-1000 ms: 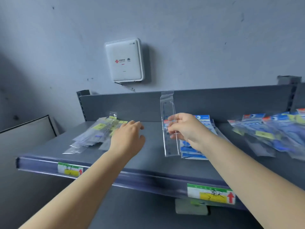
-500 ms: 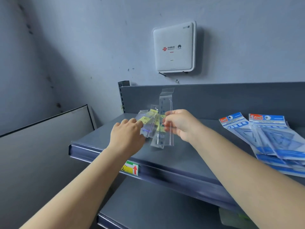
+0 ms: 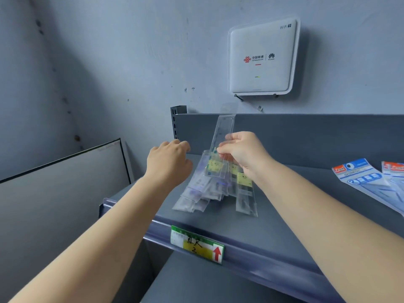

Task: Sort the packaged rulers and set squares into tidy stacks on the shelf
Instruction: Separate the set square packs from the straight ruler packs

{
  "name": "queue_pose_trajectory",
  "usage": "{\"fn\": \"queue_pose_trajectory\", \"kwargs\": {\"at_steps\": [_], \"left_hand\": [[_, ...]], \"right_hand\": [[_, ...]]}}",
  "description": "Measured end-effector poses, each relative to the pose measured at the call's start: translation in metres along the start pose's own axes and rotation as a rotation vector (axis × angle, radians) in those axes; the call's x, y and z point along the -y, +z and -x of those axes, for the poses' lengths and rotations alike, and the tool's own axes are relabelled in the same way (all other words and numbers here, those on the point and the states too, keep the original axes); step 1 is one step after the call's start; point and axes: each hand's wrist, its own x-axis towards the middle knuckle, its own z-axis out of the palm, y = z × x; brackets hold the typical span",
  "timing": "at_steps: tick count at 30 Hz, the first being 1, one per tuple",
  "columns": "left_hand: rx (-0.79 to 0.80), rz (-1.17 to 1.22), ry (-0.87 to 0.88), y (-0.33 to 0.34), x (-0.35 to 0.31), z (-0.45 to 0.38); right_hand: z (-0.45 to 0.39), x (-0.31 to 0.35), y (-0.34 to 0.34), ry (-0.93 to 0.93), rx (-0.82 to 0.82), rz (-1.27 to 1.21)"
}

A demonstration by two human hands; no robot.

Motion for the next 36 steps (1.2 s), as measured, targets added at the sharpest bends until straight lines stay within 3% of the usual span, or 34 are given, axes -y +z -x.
{"fn": "queue_pose_trajectory", "kwargs": {"at_steps": [5, 7, 11, 20, 27, 36], "left_hand": [[0.039, 0.034, 0.103, 0.019, 0.022, -0.026], [0.045, 0.049, 0.137, 0.024, 0.031, -0.033], [0.062, 0.071, 0.219, 0.034, 0.037, -0.040], [-0.009, 0.113, 0.428, 0.030, -0.017, -0.041], [-0.037, 0.137, 0.544, 0.013, -0.103, -0.019], [-0.025, 0.215, 0.650, -0.014, -0.240, 0.044]], "right_hand": [[-0.020, 0.006, 0.018, -0.069, -0.115, -0.039], [-0.028, 0.004, 0.023, -0.057, -0.161, 0.058], [-0.031, -0.008, 0.025, 0.005, -0.168, 0.816], [0.014, -0.008, -0.009, -0.270, -0.242, 1.625], [0.069, -0.008, -0.074, -0.216, -0.285, 1.803], [0.158, -0.008, -0.191, -0.106, -0.353, 1.803]]}}
